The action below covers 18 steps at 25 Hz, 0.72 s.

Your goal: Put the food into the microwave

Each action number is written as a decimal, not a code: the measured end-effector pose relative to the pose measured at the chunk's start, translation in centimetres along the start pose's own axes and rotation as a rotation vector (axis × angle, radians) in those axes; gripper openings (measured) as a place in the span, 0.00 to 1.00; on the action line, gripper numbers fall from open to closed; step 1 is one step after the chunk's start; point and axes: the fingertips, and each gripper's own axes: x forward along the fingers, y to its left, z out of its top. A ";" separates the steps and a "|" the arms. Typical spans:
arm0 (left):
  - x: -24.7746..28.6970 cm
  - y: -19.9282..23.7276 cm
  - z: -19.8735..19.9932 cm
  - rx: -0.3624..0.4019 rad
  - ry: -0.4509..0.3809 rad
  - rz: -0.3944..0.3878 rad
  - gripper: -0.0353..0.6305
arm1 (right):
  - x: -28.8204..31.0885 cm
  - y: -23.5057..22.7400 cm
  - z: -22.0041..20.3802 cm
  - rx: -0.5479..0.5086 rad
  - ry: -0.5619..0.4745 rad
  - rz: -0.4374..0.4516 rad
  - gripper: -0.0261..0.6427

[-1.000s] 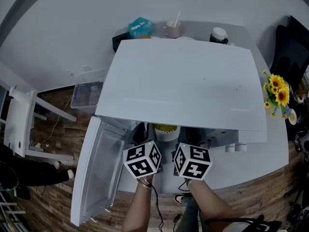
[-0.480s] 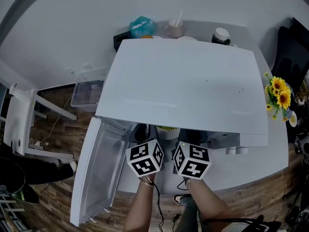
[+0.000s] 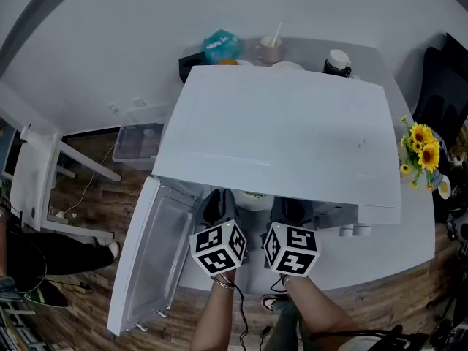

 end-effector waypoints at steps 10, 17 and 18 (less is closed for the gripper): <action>-6.6 -1.9 -1.6 0.013 0.033 0.027 0.15 | -4.8 2.8 -0.4 -0.146 0.058 0.174 0.08; -12.2 -4.1 -1.4 -0.008 0.014 0.037 0.07 | -10.0 3.6 -0.3 -0.213 0.094 0.282 0.07; -13.1 -4.2 -1.1 -0.014 0.002 0.046 0.06 | -10.6 3.6 -0.1 -0.219 0.096 0.292 0.07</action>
